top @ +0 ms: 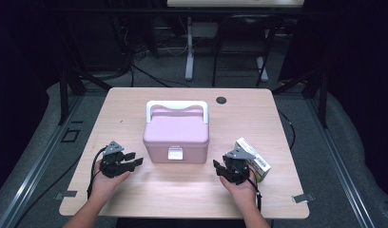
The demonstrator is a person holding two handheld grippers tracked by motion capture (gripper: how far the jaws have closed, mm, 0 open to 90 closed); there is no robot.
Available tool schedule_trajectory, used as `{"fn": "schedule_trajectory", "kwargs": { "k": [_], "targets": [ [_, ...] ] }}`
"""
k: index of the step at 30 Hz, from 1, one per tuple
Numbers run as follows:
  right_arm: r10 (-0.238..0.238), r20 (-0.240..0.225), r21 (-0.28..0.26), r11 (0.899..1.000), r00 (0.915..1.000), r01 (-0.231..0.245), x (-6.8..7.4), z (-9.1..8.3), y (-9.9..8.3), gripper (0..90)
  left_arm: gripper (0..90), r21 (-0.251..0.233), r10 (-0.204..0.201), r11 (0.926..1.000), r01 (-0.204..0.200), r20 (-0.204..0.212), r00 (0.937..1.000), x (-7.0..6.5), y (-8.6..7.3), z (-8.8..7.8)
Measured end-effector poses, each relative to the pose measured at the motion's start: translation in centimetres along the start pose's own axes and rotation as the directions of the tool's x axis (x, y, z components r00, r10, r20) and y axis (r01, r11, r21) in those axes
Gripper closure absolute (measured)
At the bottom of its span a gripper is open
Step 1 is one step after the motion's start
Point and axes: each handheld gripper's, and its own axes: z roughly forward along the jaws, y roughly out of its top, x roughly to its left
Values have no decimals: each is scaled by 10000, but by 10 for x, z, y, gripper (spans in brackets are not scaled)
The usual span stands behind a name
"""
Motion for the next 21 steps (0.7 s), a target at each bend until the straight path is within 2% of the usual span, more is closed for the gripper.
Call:
{"fn": "schedule_trajectory", "kwargs": {
  "k": [3, 4, 7, 9, 14, 17, 21],
  "targets": [
    [116, 17, -1, 9999, 9999, -116, -2, 5, 2, 561, 536, -72, -182, 9998, 181, -137, 9997, 1, 2, 1],
    [116, 17, -1, 9999, 9999, -116, -2, 5, 2, 561, 536, -247, -177, 9995, 173, -167, 9997, 2, 3, 3],
    [84, 214, -149, 9999, 9997, -81, -4, 10, 6, 562, 549, -295, 1, 9996, -8, -215, 9998, 4, 5, 4],
    [117, 308, -178, 9998, 9995, -111, -5, 11, 7, 560, 552, -319, -173, 9993, 169, -121, 9998, 6, 6, 6],
    [230, 140, -215, 9995, 9996, -227, -5, 15, 9, 587, 564, -328, -205, 9993, 206, 60, 9998, 7, 8, 9],
    [49, 96, -268, 9996, 9999, -47, -3, 17, 12, 607, 575, -379, -206, 9991, 204, -44, 9998, 8, 11, 11],
    [225, 238, -327, 9992, 9995, -217, -5, 21, 13, 627, 625, -536, -530, 9972, 521, -154, 9985, 13, 12, 16]
  ]
}}
